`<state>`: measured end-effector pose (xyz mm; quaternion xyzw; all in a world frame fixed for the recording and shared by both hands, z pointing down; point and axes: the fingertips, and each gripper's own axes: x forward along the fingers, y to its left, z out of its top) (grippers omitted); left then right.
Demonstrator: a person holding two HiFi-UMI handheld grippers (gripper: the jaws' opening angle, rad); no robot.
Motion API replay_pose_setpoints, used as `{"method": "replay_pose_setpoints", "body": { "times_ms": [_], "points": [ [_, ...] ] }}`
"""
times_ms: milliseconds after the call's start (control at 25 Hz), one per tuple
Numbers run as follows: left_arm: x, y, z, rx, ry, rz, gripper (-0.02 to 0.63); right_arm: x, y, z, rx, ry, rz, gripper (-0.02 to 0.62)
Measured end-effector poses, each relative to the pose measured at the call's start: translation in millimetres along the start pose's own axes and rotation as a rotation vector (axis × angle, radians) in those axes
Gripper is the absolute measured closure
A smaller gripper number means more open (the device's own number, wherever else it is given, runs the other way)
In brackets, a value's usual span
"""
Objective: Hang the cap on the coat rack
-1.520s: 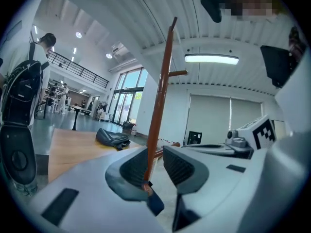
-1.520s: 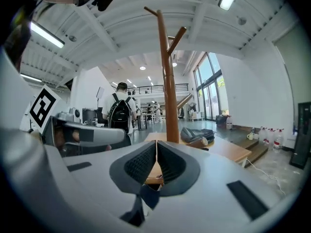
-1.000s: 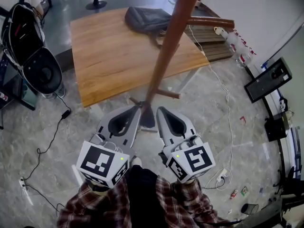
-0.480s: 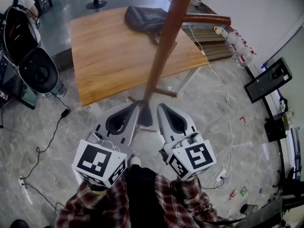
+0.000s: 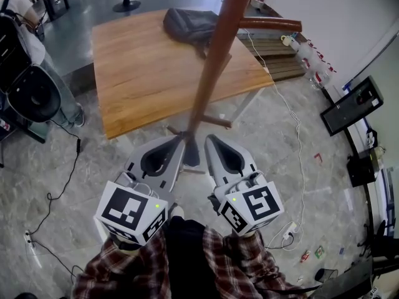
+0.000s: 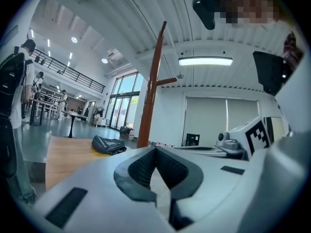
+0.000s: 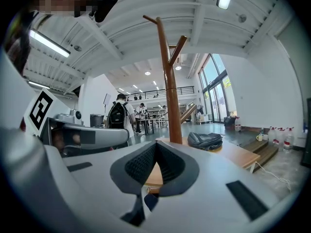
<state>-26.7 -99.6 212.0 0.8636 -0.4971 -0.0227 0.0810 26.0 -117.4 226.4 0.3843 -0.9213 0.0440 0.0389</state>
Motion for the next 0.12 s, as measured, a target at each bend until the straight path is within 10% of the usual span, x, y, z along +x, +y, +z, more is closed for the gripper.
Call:
{"method": "replay_pose_setpoints", "body": {
  "times_ms": [120],
  "points": [
    [1.8,-2.6,-0.3,0.001,0.004,-0.006,0.595,-1.0,-1.4,-0.3,0.007,0.001,0.001,0.584]
  ]
}}
